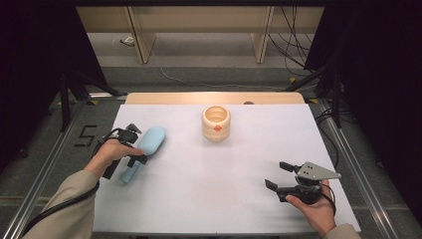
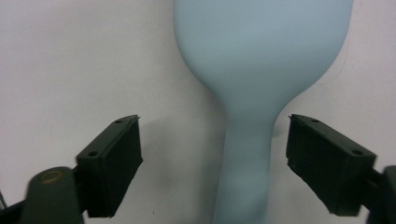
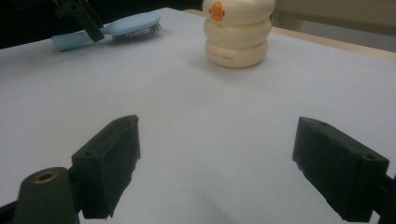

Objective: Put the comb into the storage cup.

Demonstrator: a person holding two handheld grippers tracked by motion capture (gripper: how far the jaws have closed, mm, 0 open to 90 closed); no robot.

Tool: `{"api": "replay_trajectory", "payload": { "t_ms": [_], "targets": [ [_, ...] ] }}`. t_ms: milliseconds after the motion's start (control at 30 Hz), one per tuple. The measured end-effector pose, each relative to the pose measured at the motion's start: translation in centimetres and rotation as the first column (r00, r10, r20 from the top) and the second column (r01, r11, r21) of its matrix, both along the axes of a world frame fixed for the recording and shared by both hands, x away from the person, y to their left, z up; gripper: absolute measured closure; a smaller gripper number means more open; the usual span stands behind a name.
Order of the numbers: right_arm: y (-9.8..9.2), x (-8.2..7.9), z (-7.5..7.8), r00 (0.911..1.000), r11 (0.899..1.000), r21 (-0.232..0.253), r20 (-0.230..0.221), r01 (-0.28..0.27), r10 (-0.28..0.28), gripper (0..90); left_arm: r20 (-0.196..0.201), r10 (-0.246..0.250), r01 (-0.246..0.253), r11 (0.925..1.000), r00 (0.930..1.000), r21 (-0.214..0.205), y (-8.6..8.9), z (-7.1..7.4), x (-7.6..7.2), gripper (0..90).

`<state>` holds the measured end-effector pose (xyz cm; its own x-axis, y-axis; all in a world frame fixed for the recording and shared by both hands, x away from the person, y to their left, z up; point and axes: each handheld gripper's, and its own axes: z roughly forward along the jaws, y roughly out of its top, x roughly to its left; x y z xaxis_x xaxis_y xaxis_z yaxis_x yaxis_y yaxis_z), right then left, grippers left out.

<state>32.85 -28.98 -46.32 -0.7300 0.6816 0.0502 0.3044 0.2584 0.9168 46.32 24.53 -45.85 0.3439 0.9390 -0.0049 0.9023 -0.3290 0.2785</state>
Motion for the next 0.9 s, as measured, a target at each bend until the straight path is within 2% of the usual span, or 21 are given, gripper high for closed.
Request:
{"api": "replay_trajectory", "payload": {
  "t_ms": [33,133,333,367,600,900],
  "targets": [
    [0.0,0.0,0.0,1.0,1.0,0.0,0.0,0.0,0.0,16.0,-0.007,0.004,-0.004,1.0,1.0,-0.004,-0.03,-0.02,0.02,19.5],
    [-0.02,0.02,-0.02,1.0,1.0,0.0,0.001,0.001,-0.001,16.0,-0.011,0.003,-0.003,0.9999,0.9999,-0.01,-0.13,-0.03,0.06,27.1],
    [0.02,-0.01,0.0,1.0,1.0,-0.004,0.003,-0.001,0.001,16.0,-0.036,0.012,-0.013,0.9994,0.9993,-0.031,-0.54,-0.09,0.09,33.2],
    [0.04,-0.03,0.03,1.0,1.0,-0.003,0.003,-0.001,0.001,16.0,-0.041,0.009,-0.01,0.9995,0.9991,-0.029,-0.59,-0.08,0.12,37.3],
    [0.0,-0.02,0.01,1.0,1.0,-0.004,0.002,-0.003,0.003,16.0,-0.039,-0.007,0.007,0.9999,0.9992,-0.014,-0.67,0.16,0.37,46.1],
    [0.05,-0.02,0.0,1.0,1.0,-0.006,0.004,-0.003,0.003,16.0,-0.045,-0.027,0.027,0.9996,0.9986,-0.006,-0.84,-0.04,0.48,53.0]
  ]
}}
